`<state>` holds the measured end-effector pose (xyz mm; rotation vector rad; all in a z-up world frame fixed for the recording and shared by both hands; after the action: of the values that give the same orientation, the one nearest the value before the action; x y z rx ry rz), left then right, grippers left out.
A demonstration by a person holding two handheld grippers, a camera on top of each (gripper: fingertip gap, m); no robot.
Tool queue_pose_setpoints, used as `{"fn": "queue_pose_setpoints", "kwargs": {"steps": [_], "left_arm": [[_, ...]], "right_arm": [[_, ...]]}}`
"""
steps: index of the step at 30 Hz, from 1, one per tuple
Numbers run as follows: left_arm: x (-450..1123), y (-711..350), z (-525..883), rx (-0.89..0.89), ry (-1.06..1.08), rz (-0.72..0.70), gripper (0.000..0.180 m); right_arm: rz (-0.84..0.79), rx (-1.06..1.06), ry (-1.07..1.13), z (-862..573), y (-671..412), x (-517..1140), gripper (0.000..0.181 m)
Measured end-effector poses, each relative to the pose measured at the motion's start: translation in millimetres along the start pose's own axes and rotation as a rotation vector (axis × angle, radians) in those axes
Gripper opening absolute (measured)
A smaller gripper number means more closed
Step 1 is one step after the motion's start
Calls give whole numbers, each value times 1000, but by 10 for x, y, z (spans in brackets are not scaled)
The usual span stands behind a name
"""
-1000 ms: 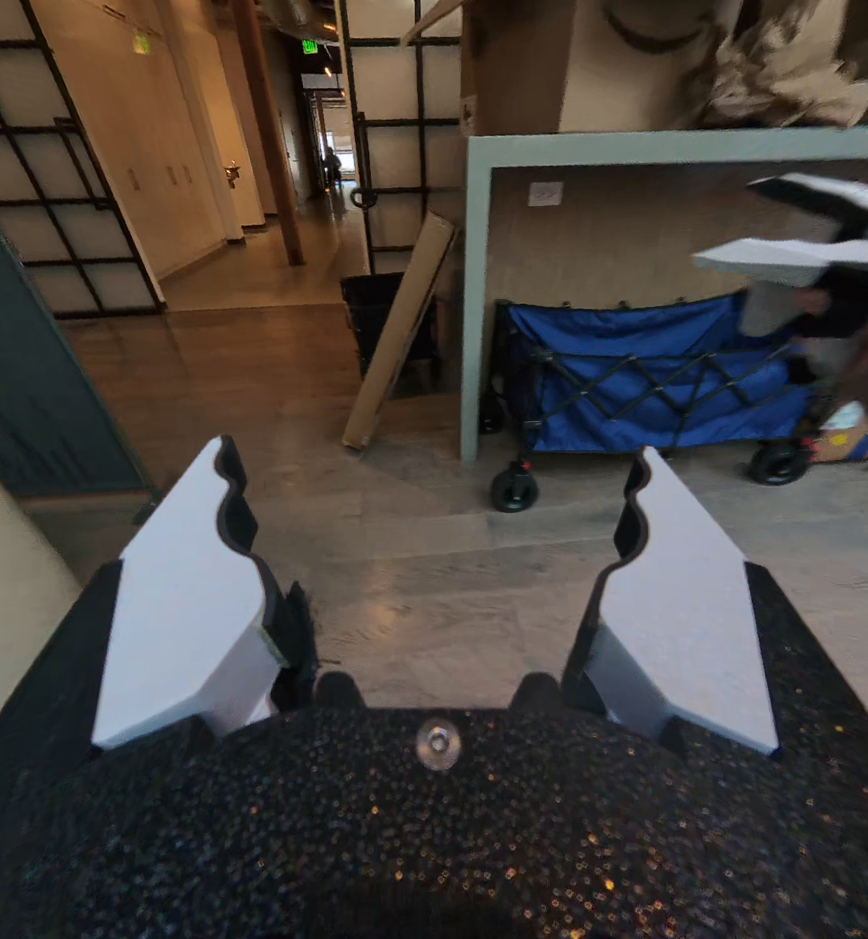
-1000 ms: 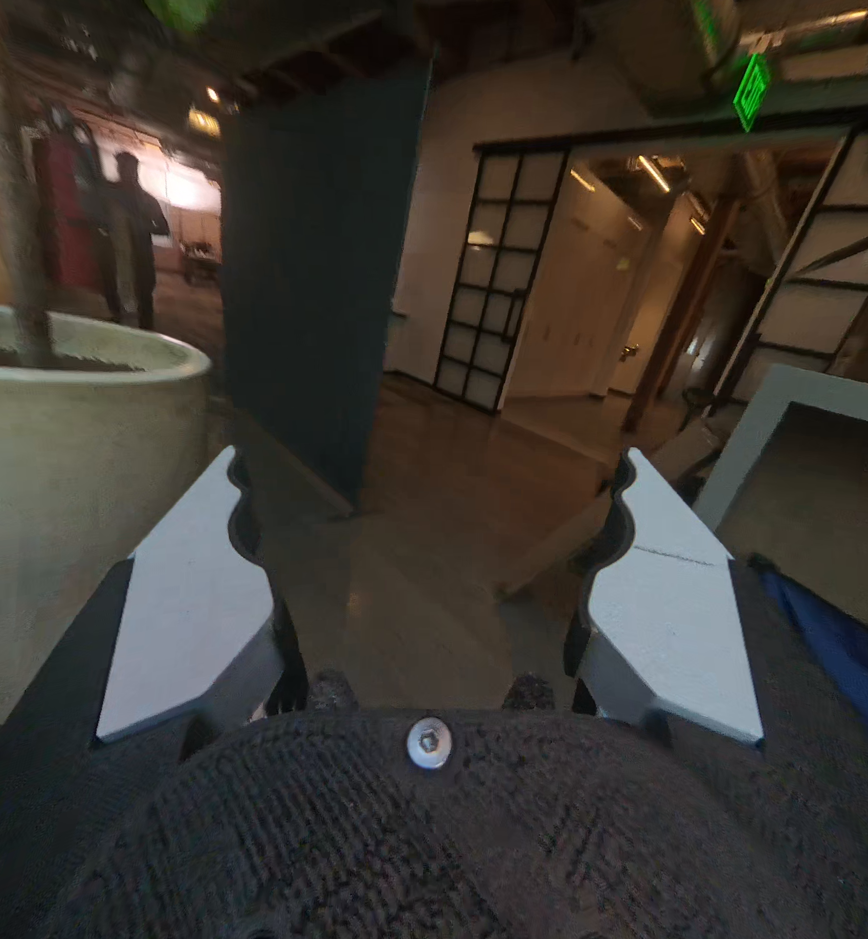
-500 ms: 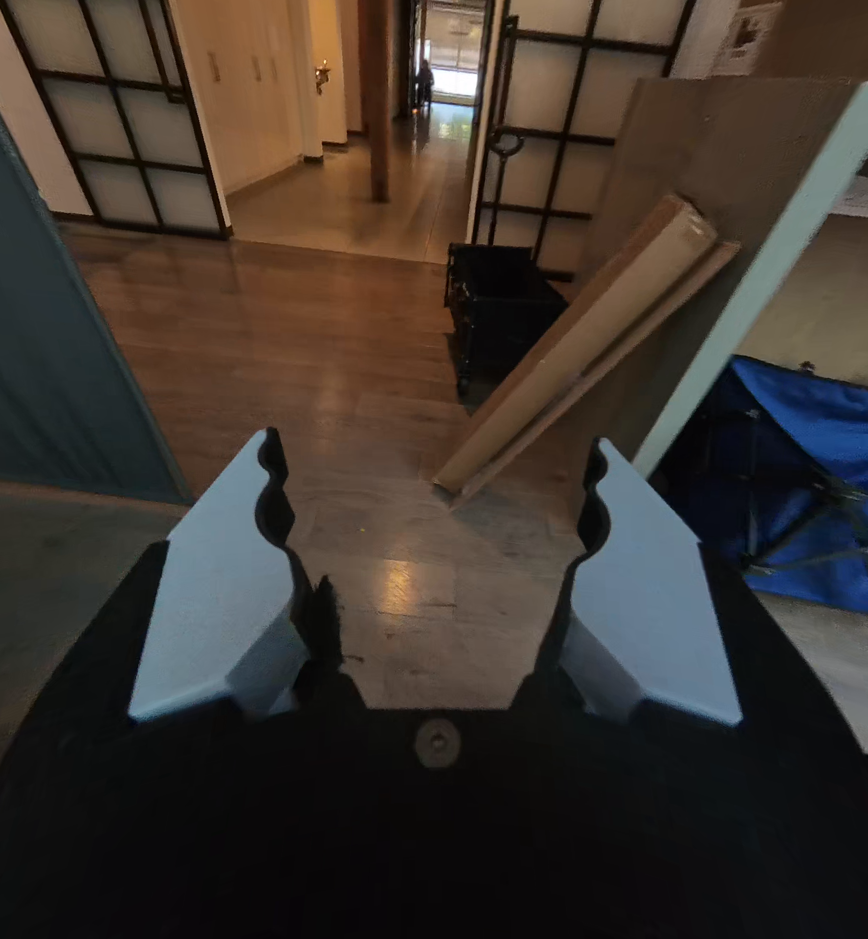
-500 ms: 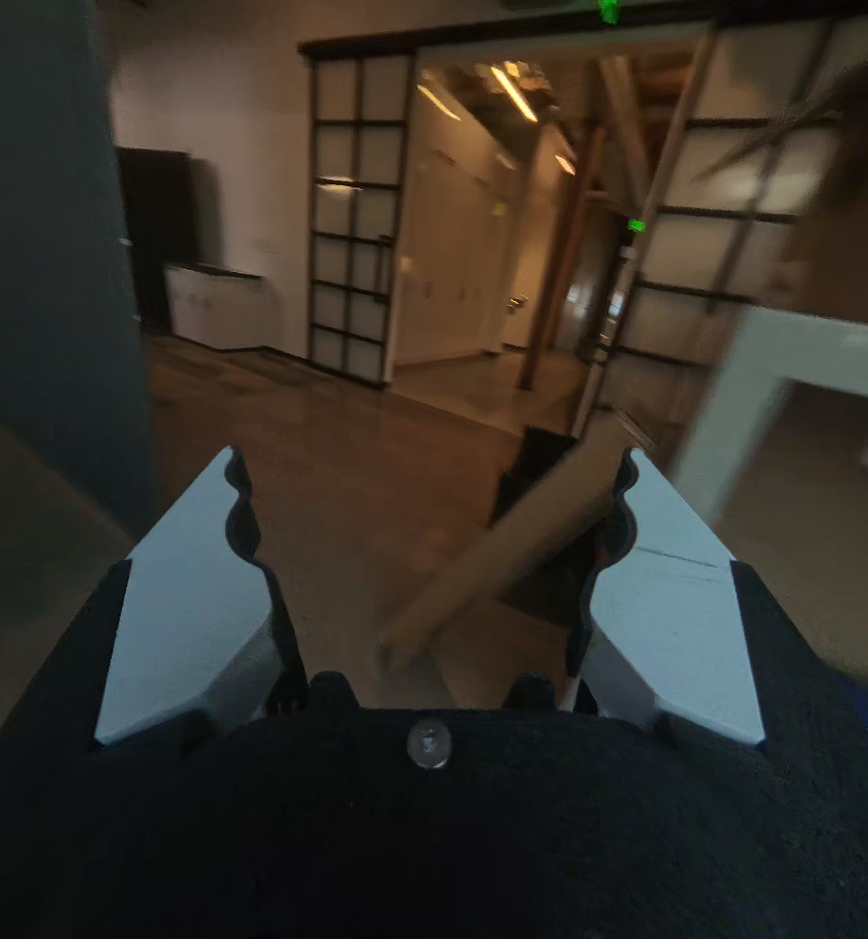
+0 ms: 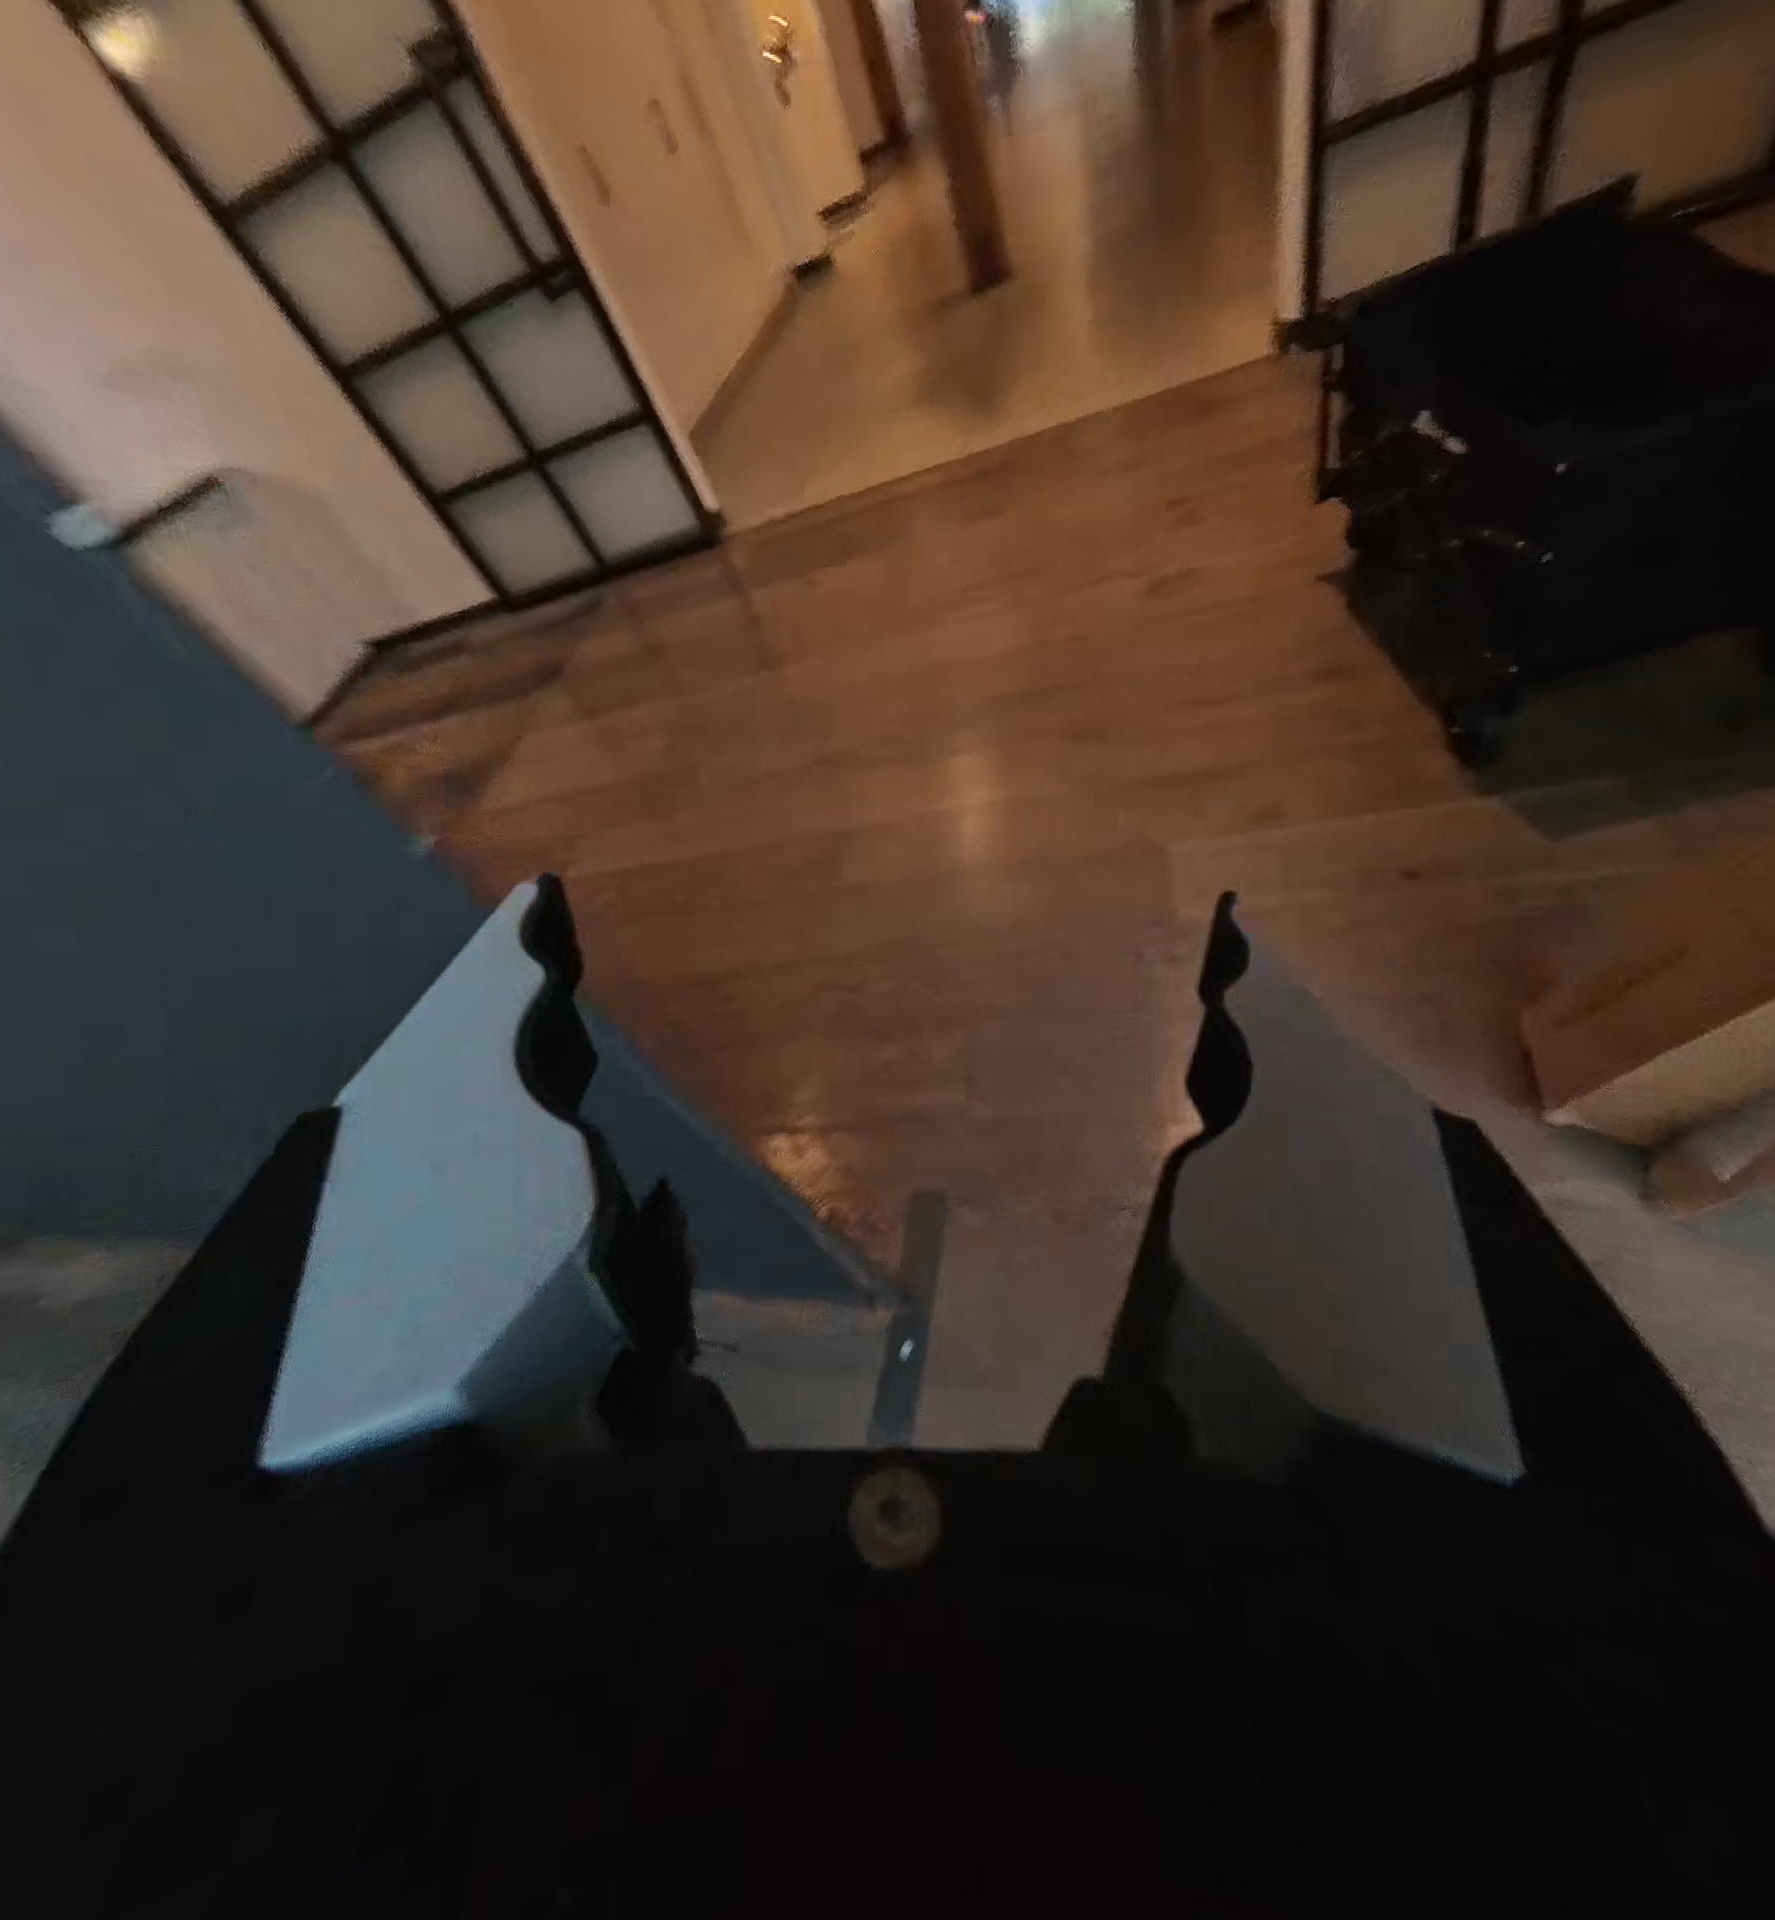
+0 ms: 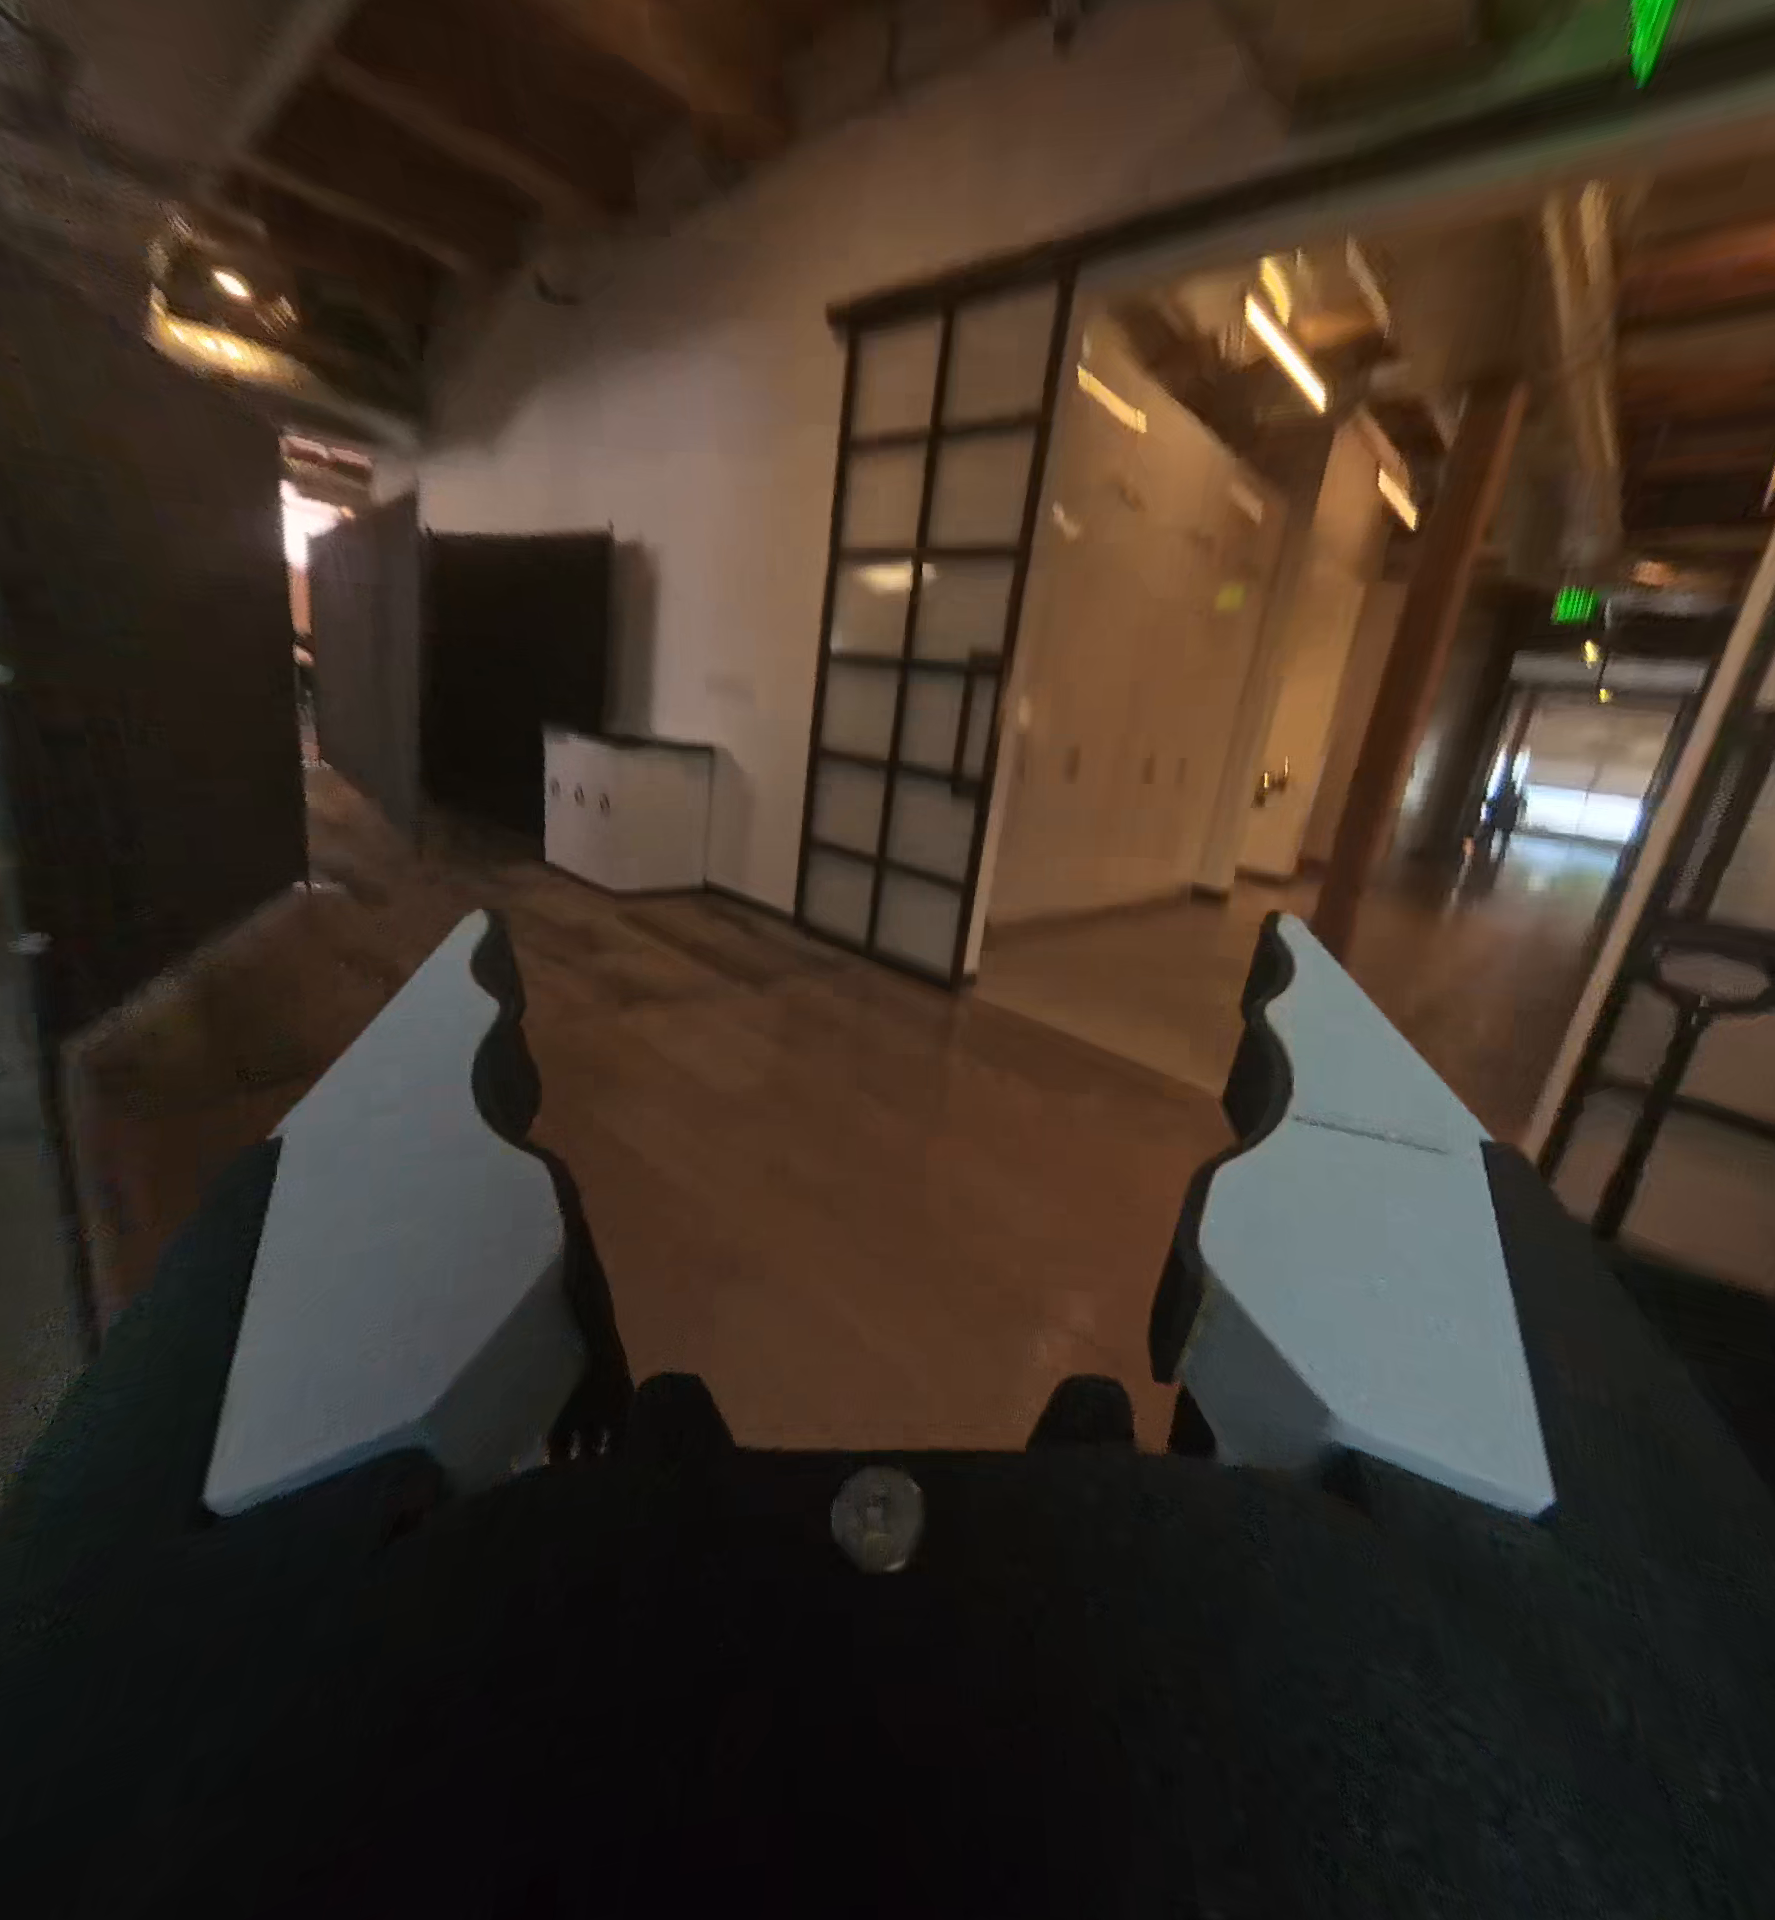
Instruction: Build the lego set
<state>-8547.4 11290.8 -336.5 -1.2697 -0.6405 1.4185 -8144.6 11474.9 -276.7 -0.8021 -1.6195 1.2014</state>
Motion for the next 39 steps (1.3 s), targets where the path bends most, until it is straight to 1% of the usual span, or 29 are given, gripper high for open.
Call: {"fn": "queue_pose_setpoints", "kwargs": {"steps": [1,6,10,13,16,18,20,23,25,26,27,29,30,32,33,36,39], "left_arm": [[472,-191,197,-6,53,-15,116],[2858,-1180,898,-16,297,-208,113],[4736,-1691,1409,-129,369,-322,113],[5950,-1905,1811,-221,341,-339,114],[6984,-2064,2203,-300,329,-251,115],[7563,-2216,2513,-310,319,-218,115],[8069,-2312,2876,-292,251,-197,114],[8835,-2318,3401,-315,128,-163,114],[9393,-2277,3695,-332,58,-144,112],[9705,-2248,3840,-352,33,-134,108],[10048,-2239,3961,-378,17,-125,107],[10830,-2297,4197,-396,36,-115,107],[11274,-2375,4305,-395,41,-99,107],[12241,-2728,4467,-402,124,-68,108],[12738,-2992,4528,-391,175,-88,106],[14237,-3904,4572,-370,336,-187,104],[15722,-4776,4479,-346,507,-287,104]], "right_arm": [[33,9,15,-93,86,285,135],[164,3,191,-692,658,1315,133],[270,-69,354,-1233,1407,2011,133],[318,-109,401,-1719,1988,2947,133],[328,-108,397,-2178,2426,4350,133],[259,-85,350,-2359,2520,5444,133],[168,-101,276,-2469,2576,6562,133],[27,-83,189,-2634,2731,8134,133],[-44,-58,168,-2776,2925,9067,133],[-74,-52,171,-2861,3045,9487,133],[-92,-47,180,-2952,3183,9873,133],[-96,-42,203,-3176,3520,10519,133],[-66,-53,218,-3308,3711,10798,132],[54,-29,228,-3595,4068,11286,132],[91,-22,229,-3749,4165,11488,132],[153,-113,291,-4316,4349,11980,132],[206,-188,408,-5024,4596,12338,131]]}}
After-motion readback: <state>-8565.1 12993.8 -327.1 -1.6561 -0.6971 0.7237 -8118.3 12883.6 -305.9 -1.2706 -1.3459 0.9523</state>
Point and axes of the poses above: each gripper's, where its closed fingertips meet, x out along the fingers, y out of its underside, z = x × y across the jaws, the point moved 8 cm from there along -x, back along the fingers, and after that the axes turned 9 degrees about y, right-handed, at the moved point
